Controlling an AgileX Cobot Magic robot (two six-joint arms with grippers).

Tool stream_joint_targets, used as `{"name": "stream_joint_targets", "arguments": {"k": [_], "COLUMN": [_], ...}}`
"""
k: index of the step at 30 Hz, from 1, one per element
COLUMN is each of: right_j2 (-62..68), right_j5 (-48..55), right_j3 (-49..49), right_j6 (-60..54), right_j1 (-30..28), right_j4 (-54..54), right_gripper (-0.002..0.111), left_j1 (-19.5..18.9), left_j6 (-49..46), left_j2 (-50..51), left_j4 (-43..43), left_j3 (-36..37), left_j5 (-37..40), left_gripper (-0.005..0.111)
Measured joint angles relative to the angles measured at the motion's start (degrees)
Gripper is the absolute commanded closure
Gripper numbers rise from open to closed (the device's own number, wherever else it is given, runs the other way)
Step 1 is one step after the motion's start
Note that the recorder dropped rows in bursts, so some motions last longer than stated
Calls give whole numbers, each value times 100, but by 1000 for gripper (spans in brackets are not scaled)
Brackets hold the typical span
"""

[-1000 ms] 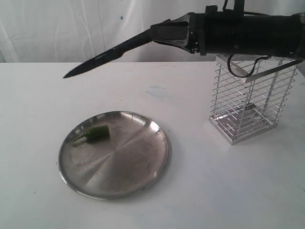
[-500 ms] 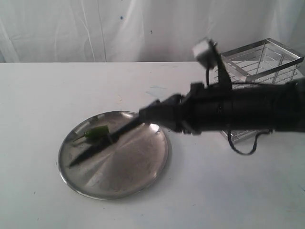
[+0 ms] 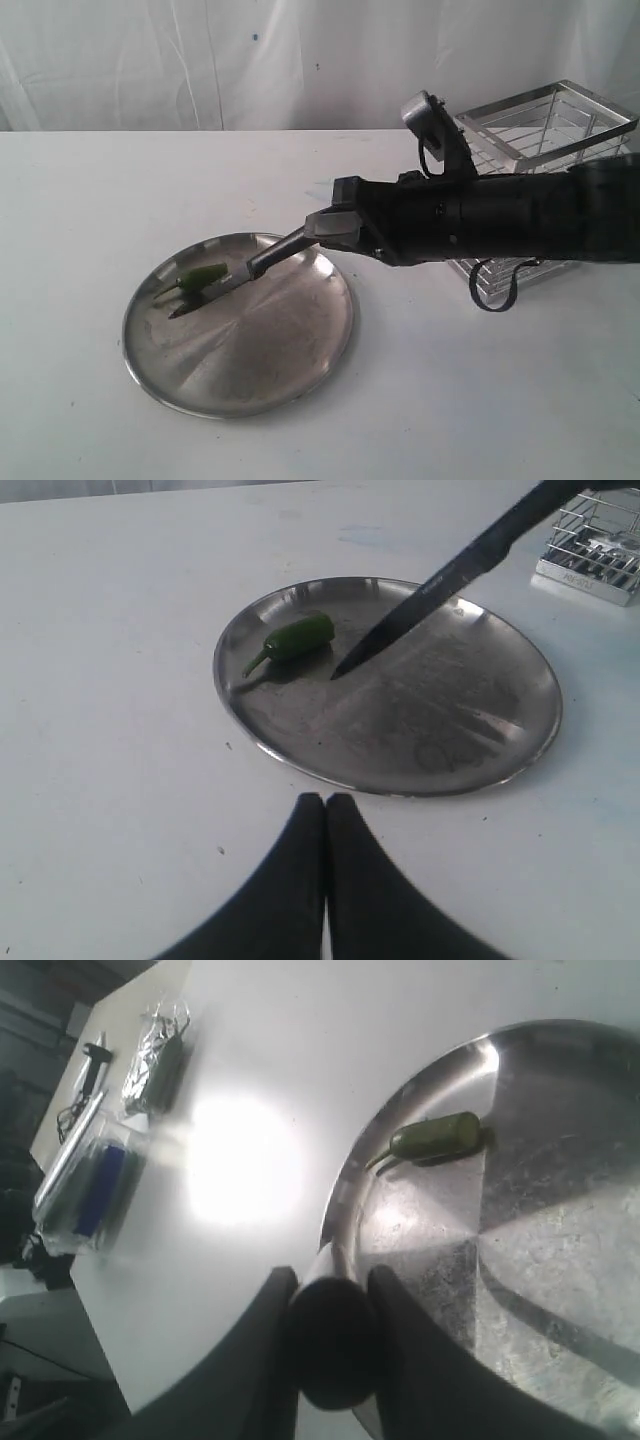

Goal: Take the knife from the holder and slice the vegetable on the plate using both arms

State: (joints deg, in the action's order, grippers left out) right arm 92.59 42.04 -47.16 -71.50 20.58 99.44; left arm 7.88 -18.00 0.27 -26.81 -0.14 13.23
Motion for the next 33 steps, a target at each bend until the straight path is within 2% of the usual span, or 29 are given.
{"name": "stream_joint_targets", "arguments": {"k": [9, 16, 27, 33], "right_j2": [1063, 1604, 1704, 1718], "right_j5": [244, 463, -338, -744], "right_j3": [-128, -184, -193, -193], "right_j6": [469, 81, -362, -182], "right_j1": [0, 0, 0, 0], "right_j4": [107, 266, 80, -459], "right_gripper": [108, 108, 108, 96], "left_j1": [0, 0, 0, 0], "left_j6": [0, 0, 0, 0], "left_j2": [0, 0, 0, 0], "left_j4": [0, 0, 0, 0], "left_j3": [0, 0, 0, 0], "left_j5": [0, 0, 0, 0], "left_gripper": [107, 107, 107, 107]}}
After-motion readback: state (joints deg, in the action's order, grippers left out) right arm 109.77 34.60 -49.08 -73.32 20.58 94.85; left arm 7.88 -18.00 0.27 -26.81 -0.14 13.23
